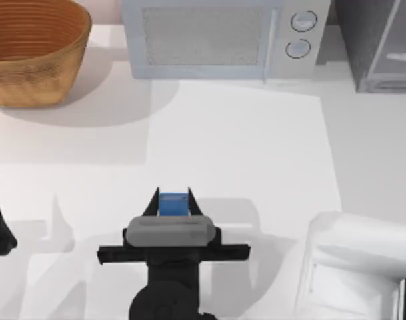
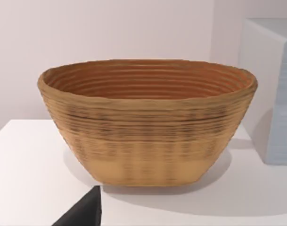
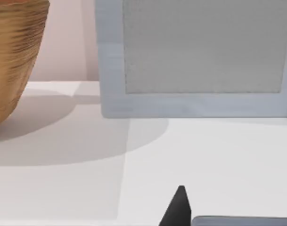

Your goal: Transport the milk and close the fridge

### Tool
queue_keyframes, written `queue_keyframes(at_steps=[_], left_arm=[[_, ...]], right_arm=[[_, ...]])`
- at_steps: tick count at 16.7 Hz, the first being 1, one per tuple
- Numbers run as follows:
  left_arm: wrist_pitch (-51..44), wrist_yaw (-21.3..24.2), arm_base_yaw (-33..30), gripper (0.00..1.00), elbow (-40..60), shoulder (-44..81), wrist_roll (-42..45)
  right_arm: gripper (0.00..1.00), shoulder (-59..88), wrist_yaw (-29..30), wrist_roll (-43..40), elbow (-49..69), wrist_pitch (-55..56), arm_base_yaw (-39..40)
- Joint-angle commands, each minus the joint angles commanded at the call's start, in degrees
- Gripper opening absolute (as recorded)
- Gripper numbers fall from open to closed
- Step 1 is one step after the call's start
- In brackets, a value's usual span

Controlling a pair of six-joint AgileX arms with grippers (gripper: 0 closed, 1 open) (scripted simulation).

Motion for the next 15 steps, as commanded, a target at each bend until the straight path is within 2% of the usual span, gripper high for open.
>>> queue_keyframes(at_steps=[4,7,11,15], left_arm=[[0.00,0.00,0.00,1.00,0.00,0.00,0.00],[0.00,0.00,0.00,1.00,0.00,0.00,0.00],[0.00,0.00,0.00,1.00,0.00,0.00,0.00],[0.00,0.00,0.00,1.00,0.00,0.00,0.00]], right_arm=[[0.00,-8.83,-12.98,-0.18,-6.92,-1.64,-12.82],[0.00,-15.77,-27.73,-0.35,-11.89,-3.09,-26.02],[0.00,-26.96,-48.96,-0.90,-18.13,-4.16,-47.38],[0.00,-38.89,-64.11,-1.59,-26.74,-6.66,-63.62]])
